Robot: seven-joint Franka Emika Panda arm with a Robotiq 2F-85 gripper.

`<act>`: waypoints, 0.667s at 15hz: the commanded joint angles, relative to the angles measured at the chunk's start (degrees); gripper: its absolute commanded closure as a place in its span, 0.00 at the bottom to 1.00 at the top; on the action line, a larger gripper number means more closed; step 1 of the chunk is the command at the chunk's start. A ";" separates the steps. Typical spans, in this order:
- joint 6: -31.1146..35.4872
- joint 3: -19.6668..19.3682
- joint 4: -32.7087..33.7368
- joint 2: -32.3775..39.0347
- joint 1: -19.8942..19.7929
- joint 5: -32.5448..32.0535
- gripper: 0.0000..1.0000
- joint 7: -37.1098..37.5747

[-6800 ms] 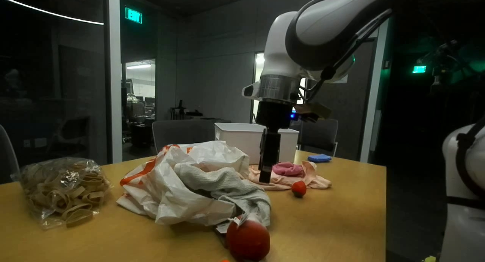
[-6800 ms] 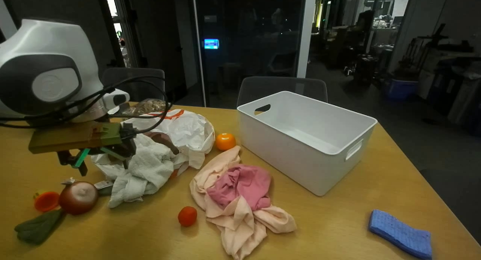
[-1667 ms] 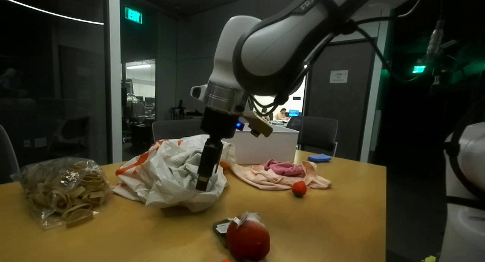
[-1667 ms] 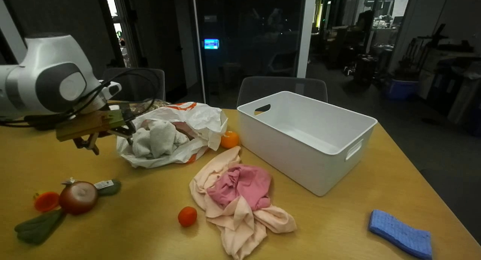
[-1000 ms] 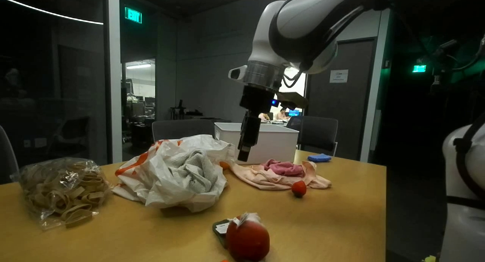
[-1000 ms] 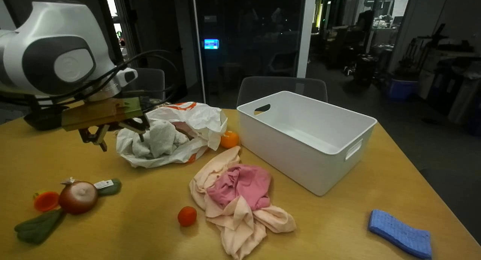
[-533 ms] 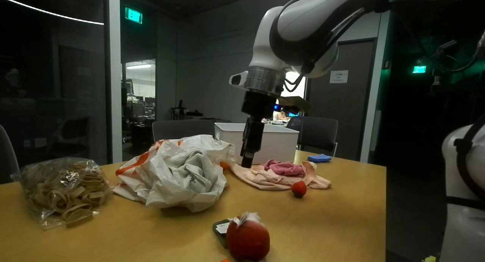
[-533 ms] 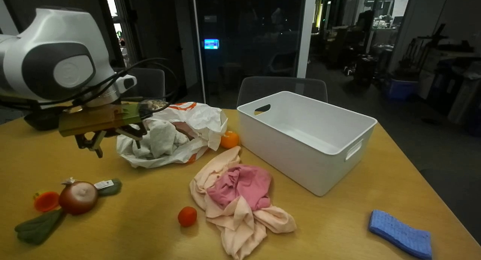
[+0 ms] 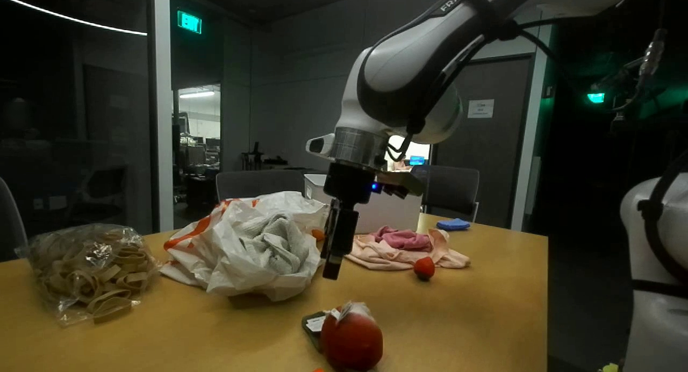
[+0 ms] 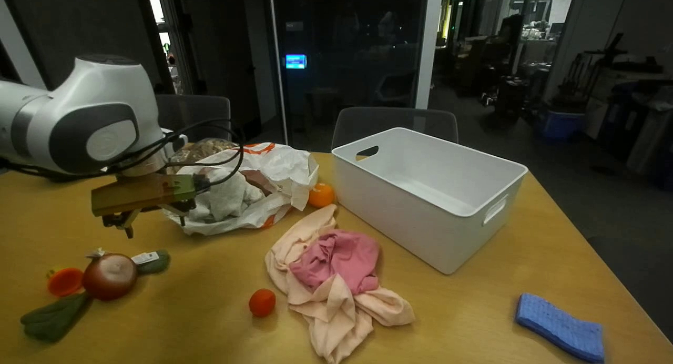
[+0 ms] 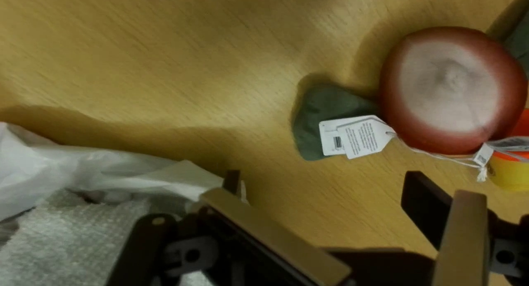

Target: Put the brown plush toy and towel in the plastic

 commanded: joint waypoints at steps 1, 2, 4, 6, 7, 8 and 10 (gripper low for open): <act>3.94 0.85 1.54 2.13 2.20 5.11 0.00 -7.05; 4.68 1.25 1.59 2.14 2.43 5.43 0.00 -8.77; 5.08 1.62 1.94 1.91 3.07 6.55 0.00 -12.35; 5.18 1.53 2.97 3.10 3.21 7.52 0.00 -15.87; 5.06 1.64 3.55 4.21 2.92 7.16 0.00 -17.17; 5.20 1.86 4.05 5.25 2.62 6.70 0.00 -18.25; 5.14 2.40 5.38 7.57 2.20 6.27 0.00 -20.16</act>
